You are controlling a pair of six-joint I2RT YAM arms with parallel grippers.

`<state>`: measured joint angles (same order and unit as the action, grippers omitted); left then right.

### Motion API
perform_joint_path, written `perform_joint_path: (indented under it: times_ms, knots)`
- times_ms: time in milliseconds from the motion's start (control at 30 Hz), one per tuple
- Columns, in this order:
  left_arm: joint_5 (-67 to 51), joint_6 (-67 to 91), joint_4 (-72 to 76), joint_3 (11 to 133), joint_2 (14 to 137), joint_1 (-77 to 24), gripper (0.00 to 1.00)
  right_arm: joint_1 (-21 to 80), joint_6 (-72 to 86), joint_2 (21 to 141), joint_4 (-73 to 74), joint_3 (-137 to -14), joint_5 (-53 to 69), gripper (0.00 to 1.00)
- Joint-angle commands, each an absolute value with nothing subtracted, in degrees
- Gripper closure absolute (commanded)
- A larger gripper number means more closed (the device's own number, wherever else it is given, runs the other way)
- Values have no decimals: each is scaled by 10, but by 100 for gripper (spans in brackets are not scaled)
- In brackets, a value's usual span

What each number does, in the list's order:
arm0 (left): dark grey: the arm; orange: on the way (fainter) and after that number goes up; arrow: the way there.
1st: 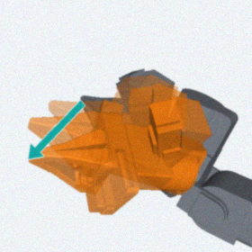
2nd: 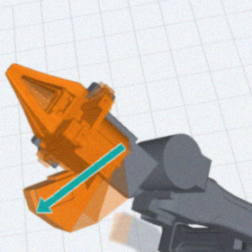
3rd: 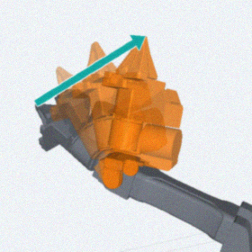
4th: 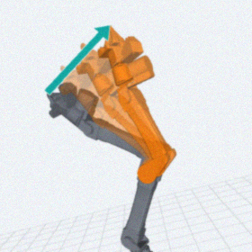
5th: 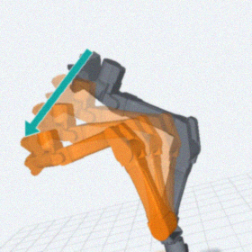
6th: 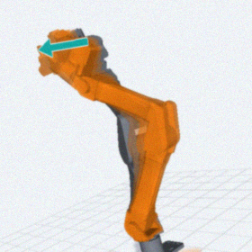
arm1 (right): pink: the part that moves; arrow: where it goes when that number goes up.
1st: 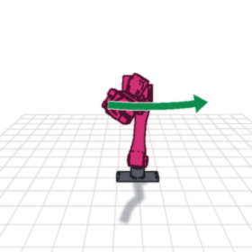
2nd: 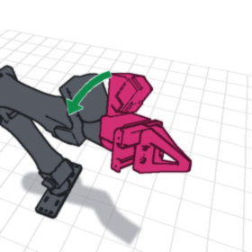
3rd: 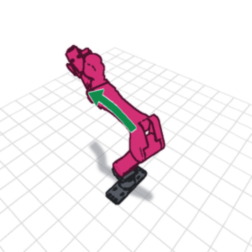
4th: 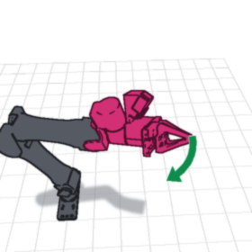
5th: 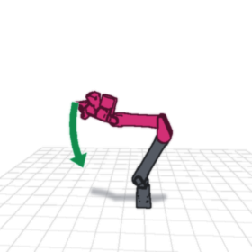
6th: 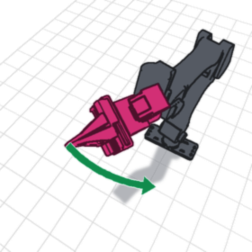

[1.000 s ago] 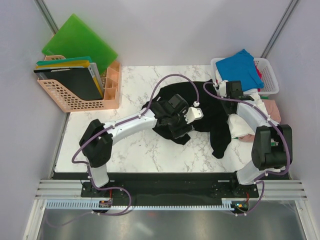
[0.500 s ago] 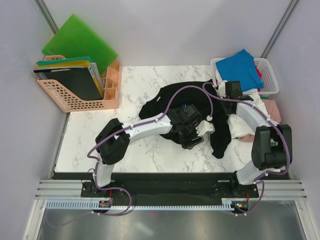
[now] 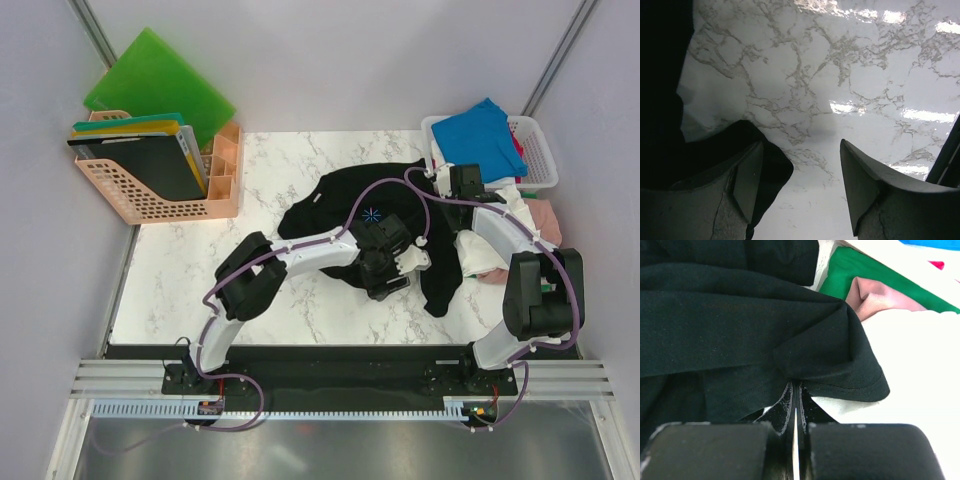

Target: Fold and stack the t-shirts

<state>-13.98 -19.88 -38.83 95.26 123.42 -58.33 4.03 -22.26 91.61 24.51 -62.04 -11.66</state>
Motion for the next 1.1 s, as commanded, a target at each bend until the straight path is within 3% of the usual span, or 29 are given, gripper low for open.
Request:
perform_joint_path:
  times_ms: [0,600,700,800,833,867,1067]
  knots:
    - [-128,-205,-388,986,1230,-578,30,41,-224,901,231,-614,-120,100]
    - [-95,-206,-388,988,1280,-560,30,41,-228,900,224,-604,-119,100]
    - [-100,-203,-389,985,1283,-560,44,42,-229,896,224,-602,-119,100]
    - [-98,-200,-395,985,1288,-559,66,42,-228,894,224,-601,-114,100]
    - [-99,-200,-396,985,1289,-560,88,42,-228,892,224,-600,-114,100]
    - [-102,-196,-399,984,1290,-559,98,41,-228,892,223,-601,-114,100]
    - [-117,-209,-407,943,1247,-560,98,42,-231,892,222,-595,-118,100]
